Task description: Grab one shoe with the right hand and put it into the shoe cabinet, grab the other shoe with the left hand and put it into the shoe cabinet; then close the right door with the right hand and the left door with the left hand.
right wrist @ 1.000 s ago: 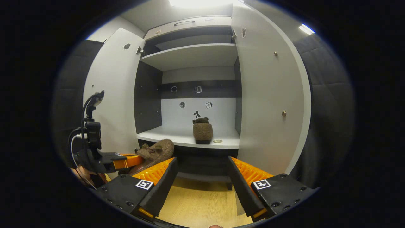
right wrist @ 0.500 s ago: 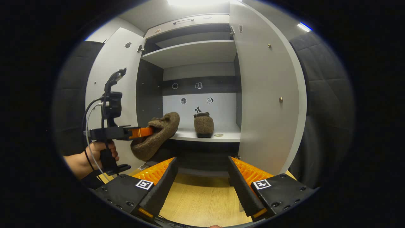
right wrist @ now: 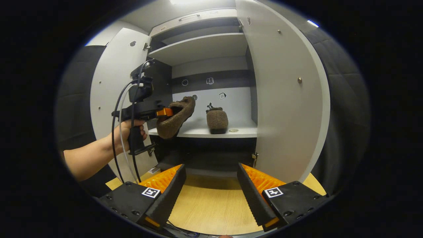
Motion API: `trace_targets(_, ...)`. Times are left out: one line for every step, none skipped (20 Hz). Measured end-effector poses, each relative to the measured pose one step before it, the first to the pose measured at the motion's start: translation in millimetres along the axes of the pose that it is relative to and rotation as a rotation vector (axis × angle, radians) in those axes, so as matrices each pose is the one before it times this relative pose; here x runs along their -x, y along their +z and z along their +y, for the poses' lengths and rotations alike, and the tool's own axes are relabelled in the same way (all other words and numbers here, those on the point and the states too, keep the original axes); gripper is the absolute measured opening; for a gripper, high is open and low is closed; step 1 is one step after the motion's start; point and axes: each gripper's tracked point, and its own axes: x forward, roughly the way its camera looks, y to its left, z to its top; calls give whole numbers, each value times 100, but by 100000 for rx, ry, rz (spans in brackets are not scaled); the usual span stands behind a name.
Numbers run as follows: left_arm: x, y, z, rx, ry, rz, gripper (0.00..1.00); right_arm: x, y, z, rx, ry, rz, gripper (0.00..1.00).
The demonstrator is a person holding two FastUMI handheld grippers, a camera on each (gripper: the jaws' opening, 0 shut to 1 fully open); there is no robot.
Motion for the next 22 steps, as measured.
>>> trace_targets(-797, 101, 99, -828, 652, 211, 1, -105, -194, 34, -135, 298, 309, 98)
trace_targets(-952, 217, 150, -965, 768, 58, 1, -122, -135, -7, -197, 277, 290, 98)
trace_targets(-943, 16, 82, -941, 842, 262, 1, -43, -164, 16, -269, 196, 269, 98)
trace_targets(-857, 22, 223, -398, 1230, 661, 1, -108, -67, -14, -298, 158, 216, 98)
trace_targets(-769, -202, 33, 90, 879, 1090, 1, -33, -184, -88, -275, -58, 308, 98)
trace_targets(-679, -175, 16, 73, 748, 1071, 1, 33, -171, -35, -361, -37, 303, 98)
trace_targets(-580, -219, 222, -479, 1352, 1182, 1, -41, -47, -109, -324, -88, 172, 98)
trace_targets(-478, -389, 332, -1110, 1667, 1306, 1, 23, -90, -87, -218, -242, 78, 98)
trace_targets(-405, -209, 263, -1728, 1844, 724, 1, 8, -42, -110, -140, -223, 143, 96)
trace_targets(-240, -86, 88, -2628, 1068, 803, 1, 11, 14, -152, -115, -295, 89, 96)
trace_targets(-1, 56, -109, -2449, -183, 927, 1, 36, 0, -129, -180, -311, -106, 96)
trace_targets(252, 74, -317, -2181, -1127, 893, 1, 28, 28, -39, -257, -198, -202, 96)
trace_targets(371, 370, -119, -1957, -758, -564, 9, 39, 108, -38, -277, -77, -244, 96)
trace_targets(70, 472, 60, -1443, -237, -1042, 21, 63, 117, 24, -190, 19, -437, 96)
trace_targets(83, 611, -163, -843, -475, -1245, 34, 19, 173, 16, -18, 30, -417, 96)
trace_targets(23, 187, -167, -238, -450, -521, 46, 148, 130, 112, 130, 72, -498, 96)
trace_targets(304, 366, -315, 364, -1141, -1438, 59, 113, 192, 57, 245, 108, -656, 96)
trace_targets(285, 405, -102, -8, -638, -1409, 71, 158, 154, 57, 345, 54, -415, 96)
trace_targets(610, 506, 264, -792, 611, -1144, 84, 184, 197, 32, 343, 13, -399, 96)
trace_targets(716, 560, 319, -1197, 846, -979, 96, 322, 230, 37, 361, -177, -745, 96)
trace_targets(546, 402, -182, -302, 66, -1038, 84, 268, 347, -44, 375, -447, -1028, 96)
trace_targets(1004, 622, -182, 82, -1079, -1697, 90, 338, 283, -129, 356, -628, -1055, 96)
